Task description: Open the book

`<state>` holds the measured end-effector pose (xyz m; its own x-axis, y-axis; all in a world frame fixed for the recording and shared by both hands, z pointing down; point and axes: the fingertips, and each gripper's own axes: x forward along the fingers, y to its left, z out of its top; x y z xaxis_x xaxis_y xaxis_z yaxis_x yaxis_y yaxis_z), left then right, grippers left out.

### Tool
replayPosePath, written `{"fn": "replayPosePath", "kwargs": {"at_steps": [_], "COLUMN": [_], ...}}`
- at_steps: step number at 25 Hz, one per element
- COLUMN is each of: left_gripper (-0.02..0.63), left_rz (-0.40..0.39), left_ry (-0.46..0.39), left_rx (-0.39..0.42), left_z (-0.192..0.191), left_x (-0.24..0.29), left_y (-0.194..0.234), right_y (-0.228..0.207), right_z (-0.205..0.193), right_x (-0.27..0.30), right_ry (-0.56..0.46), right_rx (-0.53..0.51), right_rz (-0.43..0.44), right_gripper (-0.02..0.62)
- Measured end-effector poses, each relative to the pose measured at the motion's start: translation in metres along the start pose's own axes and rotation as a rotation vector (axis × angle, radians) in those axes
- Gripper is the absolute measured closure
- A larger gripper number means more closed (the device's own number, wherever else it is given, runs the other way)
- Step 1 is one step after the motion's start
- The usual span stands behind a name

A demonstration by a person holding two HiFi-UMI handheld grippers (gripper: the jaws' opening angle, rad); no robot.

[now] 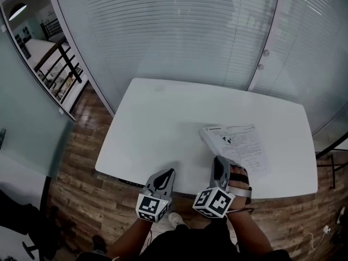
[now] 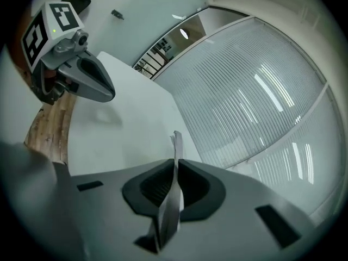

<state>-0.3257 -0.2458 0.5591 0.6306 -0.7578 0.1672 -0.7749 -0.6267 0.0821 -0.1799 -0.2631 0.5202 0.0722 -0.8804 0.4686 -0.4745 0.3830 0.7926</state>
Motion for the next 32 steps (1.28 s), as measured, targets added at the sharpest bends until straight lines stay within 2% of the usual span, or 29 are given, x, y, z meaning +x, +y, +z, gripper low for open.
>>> {"fn": "replayPosePath", "kwargs": {"at_steps": [5, 9, 14, 21, 28, 30, 32], "left_gripper": [0.595, 0.595, 0.595, 0.595, 0.595, 0.595, 0.595], "left_rz": [0.042, 0.056, 0.098, 0.138, 0.126, 0.119, 0.118], "left_ry": [0.018, 0.033, 0.026, 0.016, -0.012, -0.020, -0.018], "left_rx": [0.004, 0.012, 0.007, -0.010, 0.003, 0.009, 0.007], "left_z": [-0.006, -0.006, -0.003, 0.004, 0.017, 0.022, 0.032], "left_x": [-0.015, -0.019, -0.017, -0.011, 0.005, 0.009, 0.010], "left_y": [0.012, 0.005, -0.002, -0.006, -0.020, -0.025, -0.029], "right_y": [0.041, 0.074, 0.104, 0.070, 0.019, 0.007, -0.013], "right_z": [0.017, 0.021, 0.028, 0.044, 0.027, 0.021, 0.017], "right_x": [0.005, 0.006, 0.007, -0.016, -0.016, -0.016, -0.020], "right_ry": [-0.028, -0.077, -0.175, -0.356, -0.415, -0.430, -0.464], "right_rx": [-0.067, -0.092, -0.047, 0.141, 0.292, 0.376, 0.537], "right_rz": [0.056, 0.115, 0.197, 0.255, 0.208, 0.212, 0.254], "right_gripper": [0.561, 0.579, 0.588, 0.588, 0.588, 0.588, 0.589]}}
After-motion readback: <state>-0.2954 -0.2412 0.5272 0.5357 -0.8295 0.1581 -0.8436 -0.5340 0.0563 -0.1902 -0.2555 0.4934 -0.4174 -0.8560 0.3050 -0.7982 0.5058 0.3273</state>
